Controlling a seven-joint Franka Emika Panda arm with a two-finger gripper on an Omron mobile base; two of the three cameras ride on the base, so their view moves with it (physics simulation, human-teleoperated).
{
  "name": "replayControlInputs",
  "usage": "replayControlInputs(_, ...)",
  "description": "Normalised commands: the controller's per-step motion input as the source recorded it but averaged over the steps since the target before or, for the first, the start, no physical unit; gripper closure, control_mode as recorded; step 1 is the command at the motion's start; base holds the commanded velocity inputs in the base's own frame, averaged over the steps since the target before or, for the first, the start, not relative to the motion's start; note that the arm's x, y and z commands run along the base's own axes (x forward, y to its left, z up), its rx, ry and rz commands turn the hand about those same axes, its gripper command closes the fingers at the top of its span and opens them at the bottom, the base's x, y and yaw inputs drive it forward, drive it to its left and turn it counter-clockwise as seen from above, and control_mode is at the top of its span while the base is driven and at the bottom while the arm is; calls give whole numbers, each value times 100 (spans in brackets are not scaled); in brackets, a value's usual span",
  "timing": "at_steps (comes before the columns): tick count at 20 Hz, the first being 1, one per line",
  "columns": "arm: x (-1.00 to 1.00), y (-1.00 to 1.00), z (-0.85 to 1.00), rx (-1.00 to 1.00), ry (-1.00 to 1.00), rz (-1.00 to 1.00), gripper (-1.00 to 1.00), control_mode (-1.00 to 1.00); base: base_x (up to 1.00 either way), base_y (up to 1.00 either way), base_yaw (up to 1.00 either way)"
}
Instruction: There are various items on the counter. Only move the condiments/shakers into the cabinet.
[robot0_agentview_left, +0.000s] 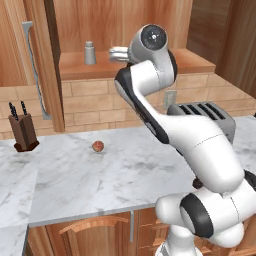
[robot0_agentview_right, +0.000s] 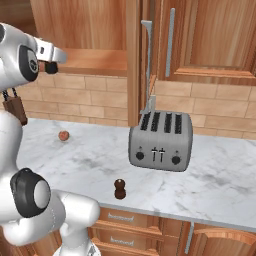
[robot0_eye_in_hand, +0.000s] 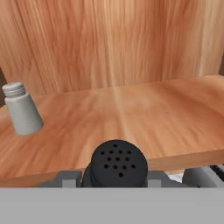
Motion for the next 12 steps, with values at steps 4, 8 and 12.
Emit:
replayControlInputs(4, 59, 25, 14, -4, -7, 14, 100, -100, 0, 0, 0)
replayControlInputs(8, 50, 30, 22, -10, -1, 5, 100, -100, 0, 0, 0)
replayControlInputs(12, 59, 28, 3, -16, 0, 1, 100, -100, 0, 0, 0)
